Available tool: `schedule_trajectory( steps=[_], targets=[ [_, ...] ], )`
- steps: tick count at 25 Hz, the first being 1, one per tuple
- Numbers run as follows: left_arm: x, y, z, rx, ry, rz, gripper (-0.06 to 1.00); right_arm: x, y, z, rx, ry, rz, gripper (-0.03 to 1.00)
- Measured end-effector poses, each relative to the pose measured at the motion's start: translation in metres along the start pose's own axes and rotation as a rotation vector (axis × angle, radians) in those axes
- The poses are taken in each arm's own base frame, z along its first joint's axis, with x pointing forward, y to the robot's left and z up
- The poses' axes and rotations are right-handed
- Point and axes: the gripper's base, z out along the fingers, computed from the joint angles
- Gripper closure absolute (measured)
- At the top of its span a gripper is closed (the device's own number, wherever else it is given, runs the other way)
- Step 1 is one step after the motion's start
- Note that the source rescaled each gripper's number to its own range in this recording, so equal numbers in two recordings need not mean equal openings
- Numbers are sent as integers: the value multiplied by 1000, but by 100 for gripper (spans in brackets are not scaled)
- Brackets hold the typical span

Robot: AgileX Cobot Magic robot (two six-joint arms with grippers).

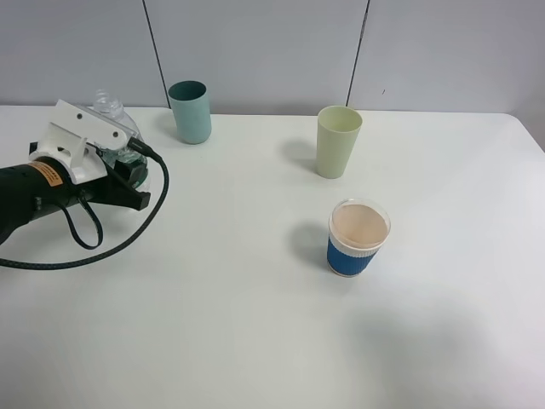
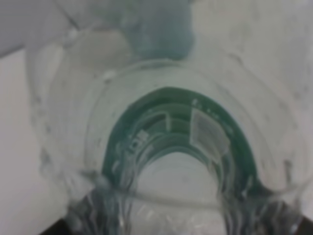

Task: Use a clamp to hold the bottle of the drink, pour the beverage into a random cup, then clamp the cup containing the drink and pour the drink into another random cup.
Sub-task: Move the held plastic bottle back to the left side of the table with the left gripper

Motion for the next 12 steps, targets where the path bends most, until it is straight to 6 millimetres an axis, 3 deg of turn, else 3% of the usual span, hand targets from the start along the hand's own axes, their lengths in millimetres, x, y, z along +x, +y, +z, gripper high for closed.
schedule_trajectory(
  steps=[12],
  targets=[
    [17,-12,14,86,-22,-81,94,0,0,0,0,0,0,-3]
  ],
)
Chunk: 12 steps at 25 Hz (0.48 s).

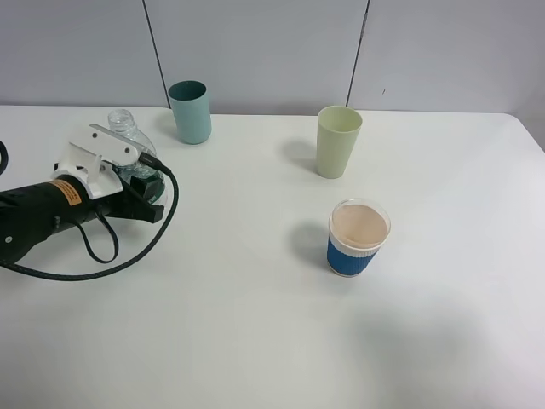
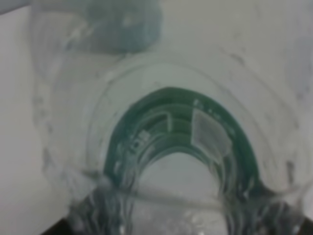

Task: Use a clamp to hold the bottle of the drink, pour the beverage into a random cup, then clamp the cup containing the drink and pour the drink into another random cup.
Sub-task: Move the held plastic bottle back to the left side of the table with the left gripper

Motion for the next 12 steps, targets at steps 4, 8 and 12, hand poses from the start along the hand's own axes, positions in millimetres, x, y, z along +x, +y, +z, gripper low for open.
schedule_trajectory(
  steps=[4,8,12],
  targets=[
    [0,-2,0,23,-11,-1,94,0,0,0,0,0,0,-3],
    [0,-3,0,29,-13,-1,94,0,0,0,0,0,0,-3],
    [5,-4,3,41,-1,3,94,0,0,0,0,0,0,-3]
  ],
)
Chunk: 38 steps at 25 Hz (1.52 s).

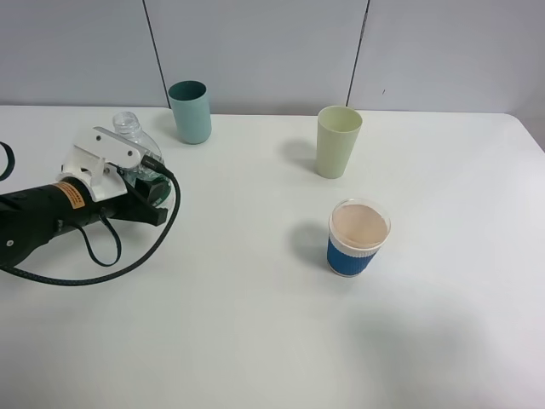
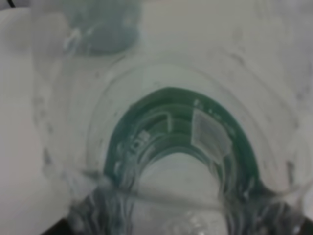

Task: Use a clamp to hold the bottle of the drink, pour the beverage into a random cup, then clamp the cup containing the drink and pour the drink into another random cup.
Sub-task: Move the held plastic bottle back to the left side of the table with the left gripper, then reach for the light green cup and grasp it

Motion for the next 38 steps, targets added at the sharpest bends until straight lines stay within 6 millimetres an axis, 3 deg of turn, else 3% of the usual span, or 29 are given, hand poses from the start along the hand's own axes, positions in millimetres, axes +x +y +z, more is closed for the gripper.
schedule_trajectory(
  steps=[3,11,13,15,16,18,20,28,38],
  targets=[
    [9,-2,4,15,29,1,94,0,0,0,0,0,0,-3],
    [11,-3,6,21,4,1,92,0,0,0,0,0,0,-3],
    [11,-3,6,21,0,2,79,0,0,0,0,0,0,-3],
    [10,-3,6,22,-8,4,53,0,0,0,0,0,0,-3],
    [9,-3,6,21,-22,4,31,0,0,0,0,0,0,-3],
    [9,-3,7,21,-37,4,7,0,0,0,0,0,0,-3],
    [8,-3,7,21,-42,4,-1,0,0,0,0,0,0,-3],
    [3,-3,-3,18,-53,7,-4,0,0,0,0,0,0,-3],
    [-4,-3,-64,-65,-98,-34,-4,0,0,0,0,0,0,-3]
  ],
)
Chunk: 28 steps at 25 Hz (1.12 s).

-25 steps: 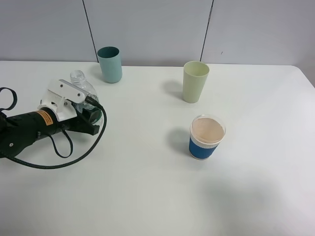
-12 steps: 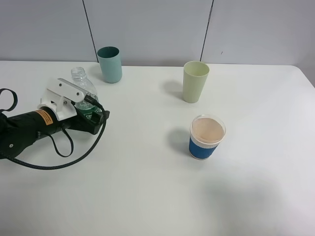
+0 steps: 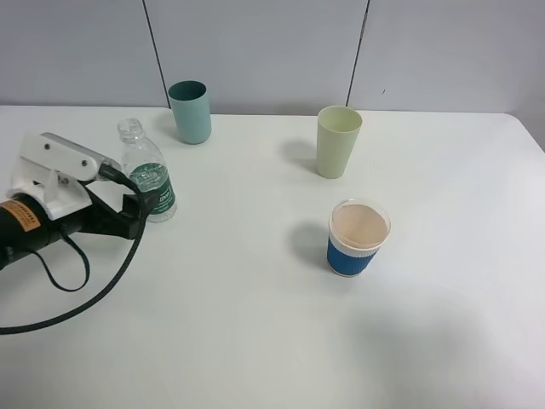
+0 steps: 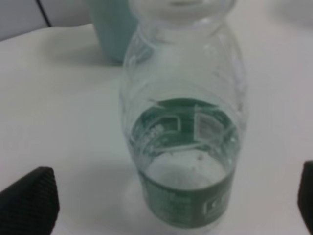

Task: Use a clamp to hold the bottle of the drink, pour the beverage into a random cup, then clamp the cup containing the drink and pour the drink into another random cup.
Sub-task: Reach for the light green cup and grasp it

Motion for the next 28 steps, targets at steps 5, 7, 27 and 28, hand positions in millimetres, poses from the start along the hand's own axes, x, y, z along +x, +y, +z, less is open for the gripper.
schedule_trajectory(
  steps=[5,7,27,28],
  targets=[
    [-5,5,-28,-77,1,-58,-4,0,0,0,0,0,0,-3],
    [-9,8,-36,-110,13,-91,-4,0,0,0,0,0,0,-3],
    [-83,10,-93,-100,-113,-131,-5,0,0,0,0,0,0,-3],
    [-89,10,-96,-94,-104,-122,-5,0,0,0,0,0,0,-3]
  ],
)
